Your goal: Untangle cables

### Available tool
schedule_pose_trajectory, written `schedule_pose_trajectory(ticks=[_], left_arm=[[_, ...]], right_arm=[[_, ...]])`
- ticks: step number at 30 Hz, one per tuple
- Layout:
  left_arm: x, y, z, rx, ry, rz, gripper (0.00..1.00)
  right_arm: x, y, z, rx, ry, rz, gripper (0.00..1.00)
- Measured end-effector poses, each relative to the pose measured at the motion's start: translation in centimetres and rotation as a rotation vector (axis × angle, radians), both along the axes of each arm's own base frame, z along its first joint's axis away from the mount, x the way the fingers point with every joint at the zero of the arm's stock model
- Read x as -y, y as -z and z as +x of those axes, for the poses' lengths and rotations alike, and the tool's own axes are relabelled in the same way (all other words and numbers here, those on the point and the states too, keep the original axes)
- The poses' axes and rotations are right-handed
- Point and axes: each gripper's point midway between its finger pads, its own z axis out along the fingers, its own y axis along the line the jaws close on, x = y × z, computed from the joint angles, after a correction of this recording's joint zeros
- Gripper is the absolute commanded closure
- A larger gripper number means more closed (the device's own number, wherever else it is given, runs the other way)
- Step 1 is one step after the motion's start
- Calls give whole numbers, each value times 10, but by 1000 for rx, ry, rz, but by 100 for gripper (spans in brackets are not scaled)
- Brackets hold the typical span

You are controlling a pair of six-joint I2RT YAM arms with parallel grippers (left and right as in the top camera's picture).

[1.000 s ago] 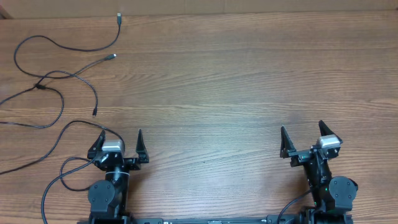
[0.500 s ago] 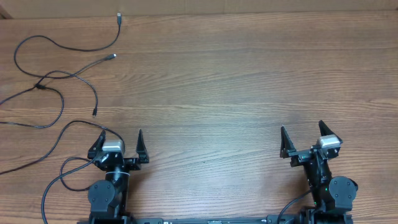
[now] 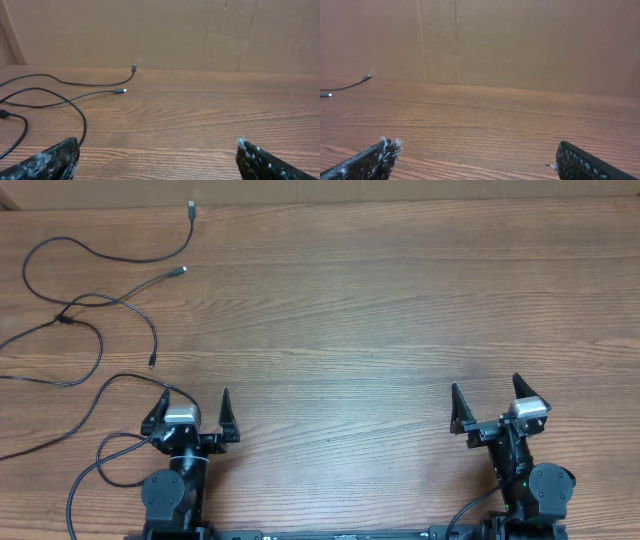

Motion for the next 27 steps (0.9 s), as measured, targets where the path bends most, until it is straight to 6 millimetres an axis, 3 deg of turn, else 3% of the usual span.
schedule_pose_trajectory(ticks=[27], left_arm=[[0,0,0,0,0,0,1]], right_arm=[[4,0,1,-12,24,73,0]])
